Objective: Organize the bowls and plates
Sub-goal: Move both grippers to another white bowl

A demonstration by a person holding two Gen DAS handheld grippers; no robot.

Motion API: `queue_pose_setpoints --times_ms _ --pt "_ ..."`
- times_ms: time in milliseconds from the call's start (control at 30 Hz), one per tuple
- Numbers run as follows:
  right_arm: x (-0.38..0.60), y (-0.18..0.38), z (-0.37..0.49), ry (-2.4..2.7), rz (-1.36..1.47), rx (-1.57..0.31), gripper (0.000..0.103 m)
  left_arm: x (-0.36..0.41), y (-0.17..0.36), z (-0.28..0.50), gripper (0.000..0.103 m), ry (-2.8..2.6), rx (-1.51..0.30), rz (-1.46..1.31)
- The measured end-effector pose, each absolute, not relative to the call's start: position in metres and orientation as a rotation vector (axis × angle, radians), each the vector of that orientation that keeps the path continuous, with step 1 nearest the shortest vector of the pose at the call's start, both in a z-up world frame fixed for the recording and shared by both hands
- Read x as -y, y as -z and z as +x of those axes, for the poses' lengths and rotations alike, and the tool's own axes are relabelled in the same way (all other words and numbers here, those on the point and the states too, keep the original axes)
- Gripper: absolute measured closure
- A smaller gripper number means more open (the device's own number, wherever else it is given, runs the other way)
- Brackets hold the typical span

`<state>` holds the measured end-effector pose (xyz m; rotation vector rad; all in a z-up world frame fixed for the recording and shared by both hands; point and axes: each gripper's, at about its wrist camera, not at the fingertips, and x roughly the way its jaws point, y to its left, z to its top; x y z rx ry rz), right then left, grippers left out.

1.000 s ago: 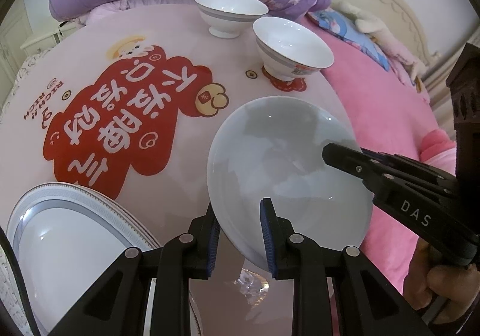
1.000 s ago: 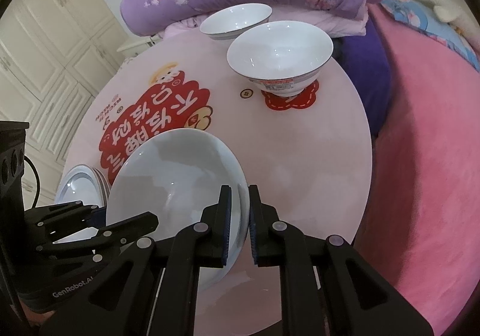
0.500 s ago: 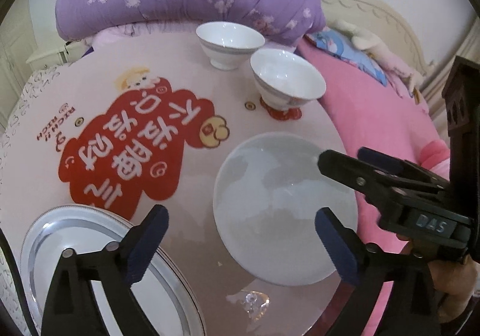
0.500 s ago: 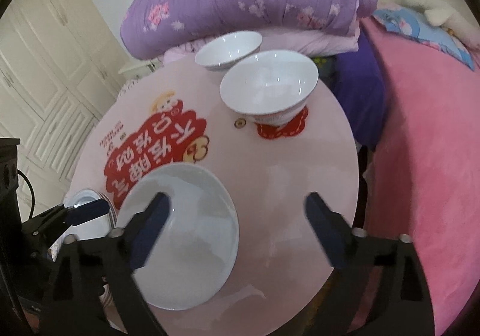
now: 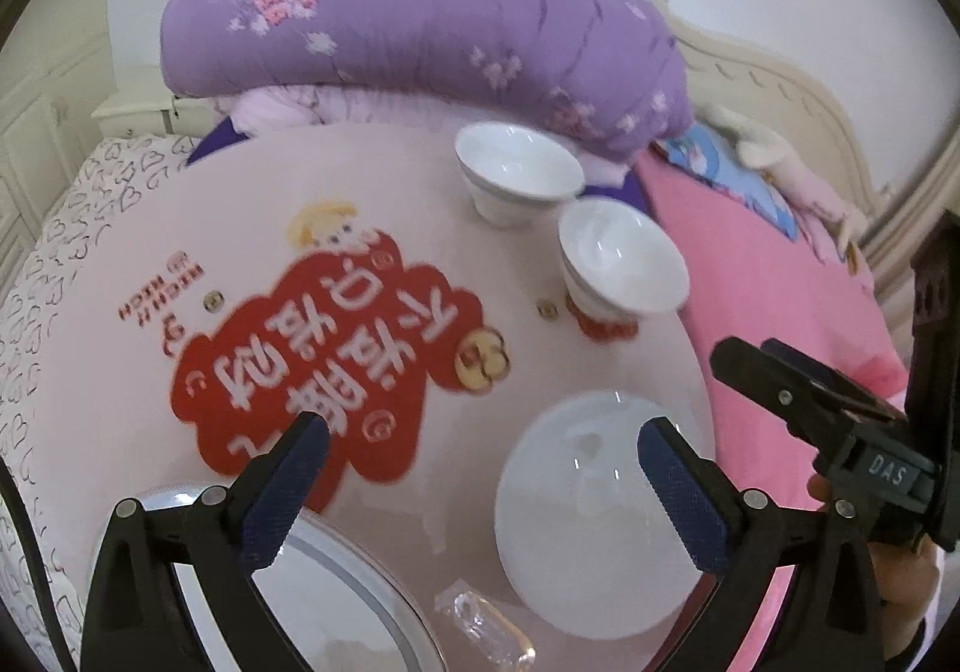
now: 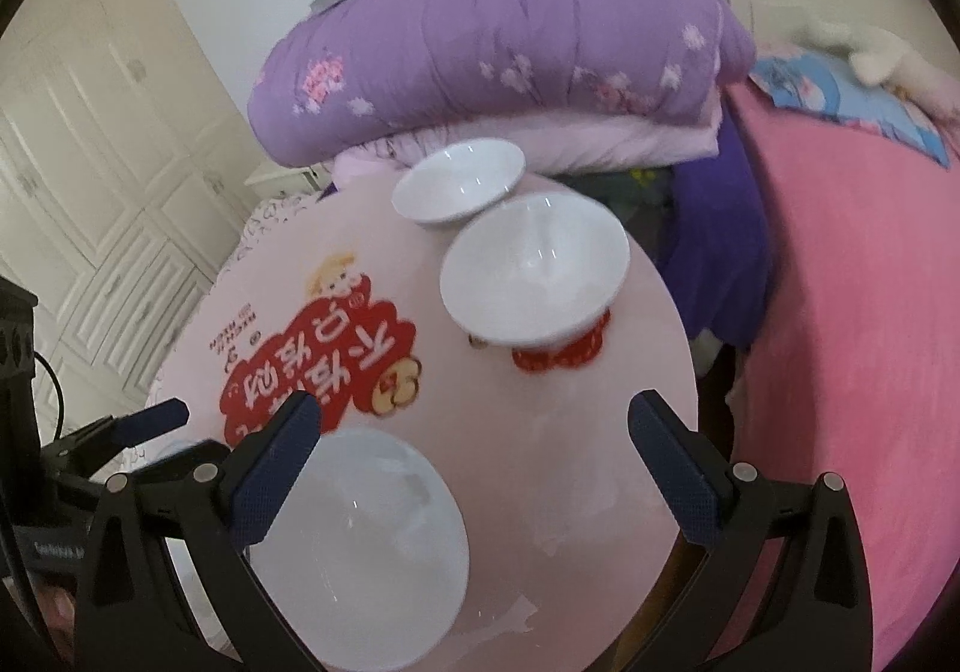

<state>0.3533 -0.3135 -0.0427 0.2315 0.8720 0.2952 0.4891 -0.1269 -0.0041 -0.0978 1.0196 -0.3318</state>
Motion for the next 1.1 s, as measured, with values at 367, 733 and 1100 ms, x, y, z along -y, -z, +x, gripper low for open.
queue_pose_setpoints --times_ms 367,733,1100 --pt "0.306 0.003 0.414 -0.315 0.142 -0.793 0.0 0.115 -0.023 0.552 0.001 0.221 -0.942 -0.126" --pt "0.318 0.013 0.527 -0.329 0.14 -0.917 0.0 0.14 0.002 0.66 0.001 0.178 -0.988 -0.13" --pt "0.309 0.071 0.599 -0.323 0.102 -1.103 0.002 0.176 0.066 0.749 0.001 0.161 -1.103 -0.097"
